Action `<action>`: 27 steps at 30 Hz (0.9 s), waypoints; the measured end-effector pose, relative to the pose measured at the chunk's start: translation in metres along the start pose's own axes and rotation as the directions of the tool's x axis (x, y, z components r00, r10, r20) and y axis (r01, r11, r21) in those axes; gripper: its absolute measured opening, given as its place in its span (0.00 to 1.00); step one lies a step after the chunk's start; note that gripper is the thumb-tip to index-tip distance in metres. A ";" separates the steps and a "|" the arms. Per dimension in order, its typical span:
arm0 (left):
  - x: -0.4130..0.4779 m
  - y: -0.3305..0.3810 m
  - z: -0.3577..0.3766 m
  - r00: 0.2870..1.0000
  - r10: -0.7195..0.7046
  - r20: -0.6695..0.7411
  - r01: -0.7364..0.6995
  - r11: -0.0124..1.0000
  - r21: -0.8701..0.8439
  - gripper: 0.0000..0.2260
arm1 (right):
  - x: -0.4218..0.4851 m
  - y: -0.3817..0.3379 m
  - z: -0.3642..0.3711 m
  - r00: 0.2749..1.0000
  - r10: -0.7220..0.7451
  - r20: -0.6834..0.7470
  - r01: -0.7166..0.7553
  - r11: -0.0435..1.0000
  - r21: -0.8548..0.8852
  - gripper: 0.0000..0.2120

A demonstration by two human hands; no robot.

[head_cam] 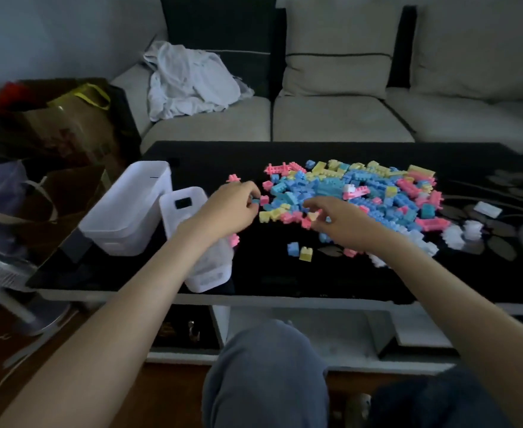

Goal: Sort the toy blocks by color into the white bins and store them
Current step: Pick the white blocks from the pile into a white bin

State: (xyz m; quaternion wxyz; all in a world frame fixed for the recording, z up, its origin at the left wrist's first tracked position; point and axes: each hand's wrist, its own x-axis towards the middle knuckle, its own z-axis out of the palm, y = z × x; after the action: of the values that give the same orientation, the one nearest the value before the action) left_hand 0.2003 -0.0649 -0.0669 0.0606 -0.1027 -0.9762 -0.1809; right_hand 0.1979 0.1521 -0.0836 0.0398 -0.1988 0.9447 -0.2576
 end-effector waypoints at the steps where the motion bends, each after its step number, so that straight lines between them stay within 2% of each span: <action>1: 0.006 0.018 0.010 0.998 0.068 0.002 -0.068 0.998 0.001 0.13 | -0.009 0.020 -0.011 0.998 0.068 -0.018 -0.068 0.997 -0.020 0.19; 4: 0.016 0.068 0.036 0.960 0.260 0.106 -0.268 0.961 0.070 0.17 | -0.038 0.075 -0.034 0.961 0.276 -0.029 -0.277 0.960 -0.043 0.16; 6: 0.021 0.100 0.053 0.902 0.380 0.207 -0.405 0.909 0.098 0.19 | -0.055 0.101 -0.042 0.924 0.381 0.017 -0.379 0.921 -0.089 0.13; 9: 0.026 0.136 0.080 0.822 0.511 0.253 -0.553 0.821 0.142 0.17 | -0.070 0.116 -0.044 0.907 0.408 0.108 -0.393 0.910 -0.137 0.18; 11: 0.027 0.155 0.097 0.795 0.538 0.280 -0.596 0.779 0.195 0.17 | -0.076 0.119 -0.043 0.915 0.382 0.130 -0.365 0.921 -0.137 0.20; 14: 0.028 0.165 0.116 0.797 0.515 0.317 -0.591 0.772 0.232 0.22 | -0.082 0.124 -0.034 0.930 0.348 0.115 -0.339 0.936 -0.096 0.18; 18: 0.037 0.159 0.129 0.838 0.474 0.270 -0.527 0.831 0.175 0.19 | -0.082 0.129 -0.013 0.957 0.287 0.048 -0.278 0.951 -0.134 0.17; 21: 0.042 0.151 0.131 0.858 0.433 0.275 -0.471 0.877 0.089 0.17 | -0.079 0.131 -0.009 0.972 0.235 -0.026 -0.237 0.961 -0.140 0.09; 24: 0.044 0.145 0.130 0.867 0.402 0.295 -0.423 0.906 0.012 0.17 | -0.078 0.134 -0.010 0.968 0.217 -0.125 -0.225 0.973 -0.052 0.03; 27: 0.046 0.141 0.131 0.868 0.394 0.301 -0.421 0.907 0.027 0.10 | -0.074 0.131 -0.011 0.971 0.212 -0.108 -0.216 0.976 -0.034 0.07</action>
State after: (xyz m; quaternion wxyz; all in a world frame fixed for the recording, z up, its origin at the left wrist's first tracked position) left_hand 0.1761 0.1202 -0.1331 -0.0407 -0.3288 -0.9380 -0.1022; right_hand 0.2174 0.2894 -0.1421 0.0140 -0.0831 0.9670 -0.2404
